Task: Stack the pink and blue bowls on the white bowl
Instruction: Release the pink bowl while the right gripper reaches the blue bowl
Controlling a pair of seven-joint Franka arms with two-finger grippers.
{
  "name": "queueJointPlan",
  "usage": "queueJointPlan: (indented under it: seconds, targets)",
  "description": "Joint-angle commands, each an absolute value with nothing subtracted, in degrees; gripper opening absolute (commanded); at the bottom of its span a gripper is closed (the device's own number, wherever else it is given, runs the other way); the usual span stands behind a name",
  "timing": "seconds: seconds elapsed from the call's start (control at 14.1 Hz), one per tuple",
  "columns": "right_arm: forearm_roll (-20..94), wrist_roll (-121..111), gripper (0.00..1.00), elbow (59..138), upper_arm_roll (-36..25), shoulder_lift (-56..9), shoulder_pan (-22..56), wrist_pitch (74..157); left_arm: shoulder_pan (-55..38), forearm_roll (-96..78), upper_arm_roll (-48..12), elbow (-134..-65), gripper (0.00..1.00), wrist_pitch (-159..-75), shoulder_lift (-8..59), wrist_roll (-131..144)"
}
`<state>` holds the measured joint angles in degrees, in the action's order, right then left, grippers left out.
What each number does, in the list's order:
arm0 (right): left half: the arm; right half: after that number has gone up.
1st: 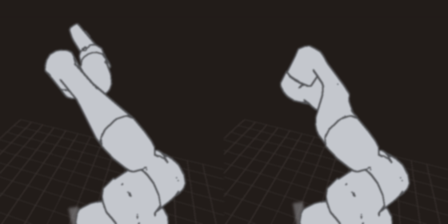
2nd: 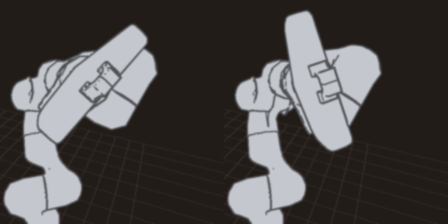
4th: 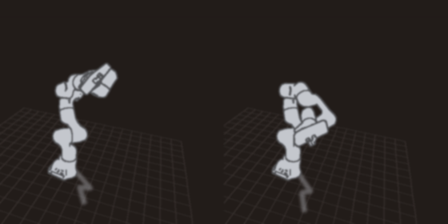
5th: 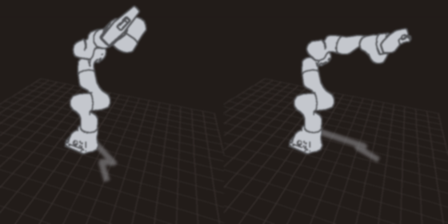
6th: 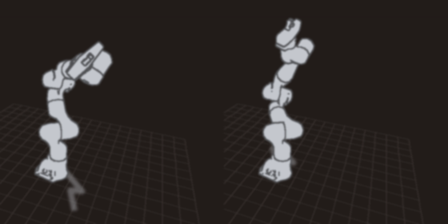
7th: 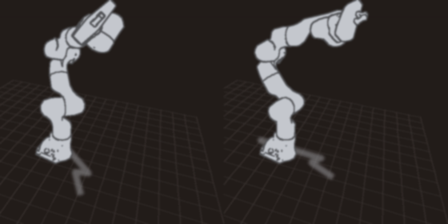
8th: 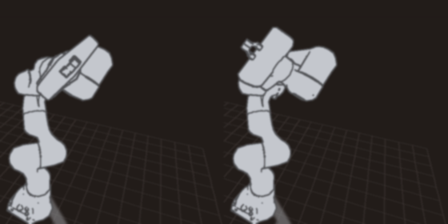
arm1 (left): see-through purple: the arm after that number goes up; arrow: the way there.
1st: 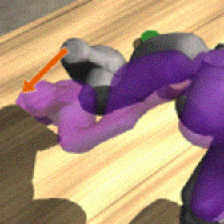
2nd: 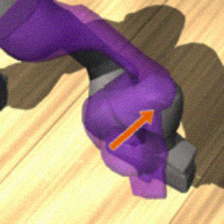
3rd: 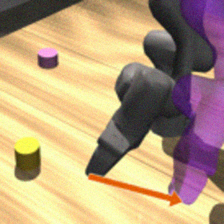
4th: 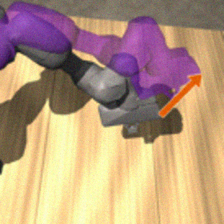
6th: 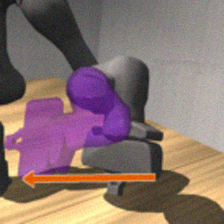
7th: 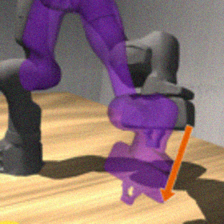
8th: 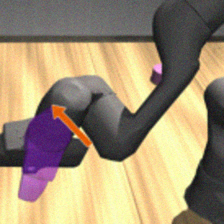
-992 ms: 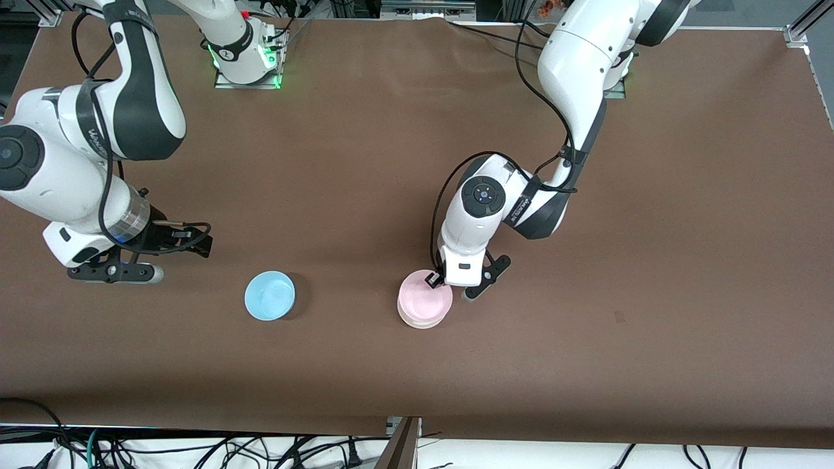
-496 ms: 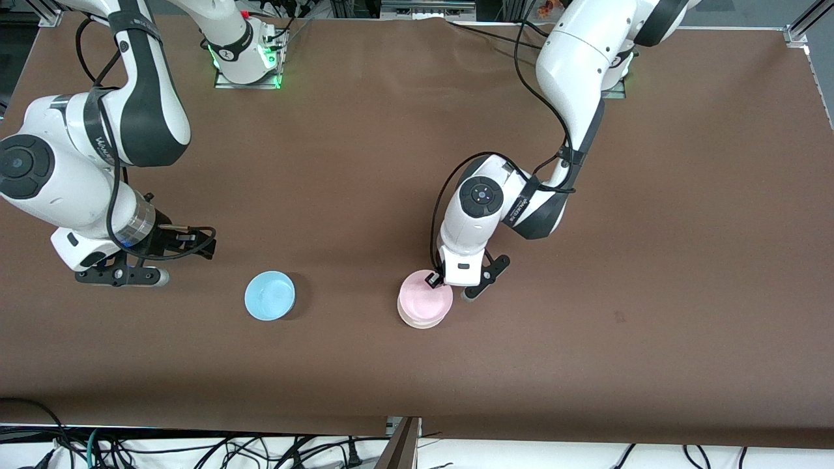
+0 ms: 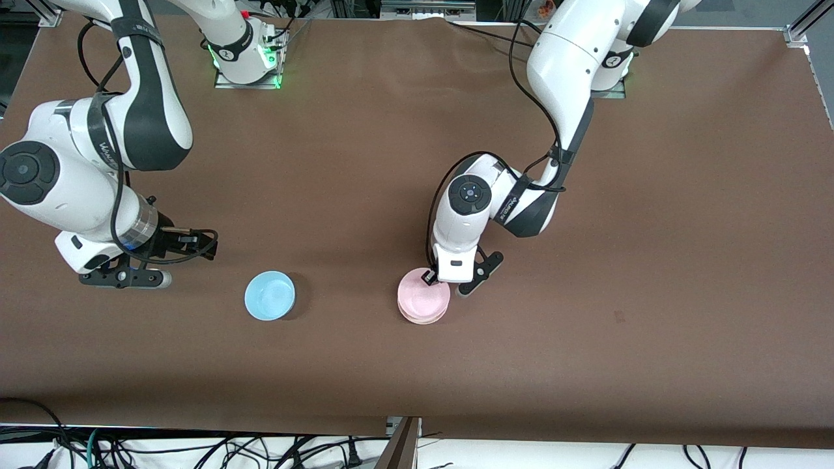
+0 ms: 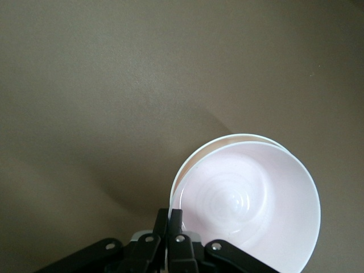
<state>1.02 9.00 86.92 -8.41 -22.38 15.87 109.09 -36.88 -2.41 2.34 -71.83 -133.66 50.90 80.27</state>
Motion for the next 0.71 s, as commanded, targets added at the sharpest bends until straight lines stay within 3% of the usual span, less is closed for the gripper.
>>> queueJointPlan:
  seconds: [0.0,0.64]
  targets:
    - [1.3,8.3,1.00,86.6,-8.2,-24.9,15.6,110.6,-37.8,-1.8,3.5,-69.5,0.00,-133.1,51.9,81.6]
    - [1.8,8.0,1.00,86.5,-8.1,-33.4,15.5,121.3,-37.6,-1.8,4.0,-65.4,0.00,-133.1,54.6,83.6]
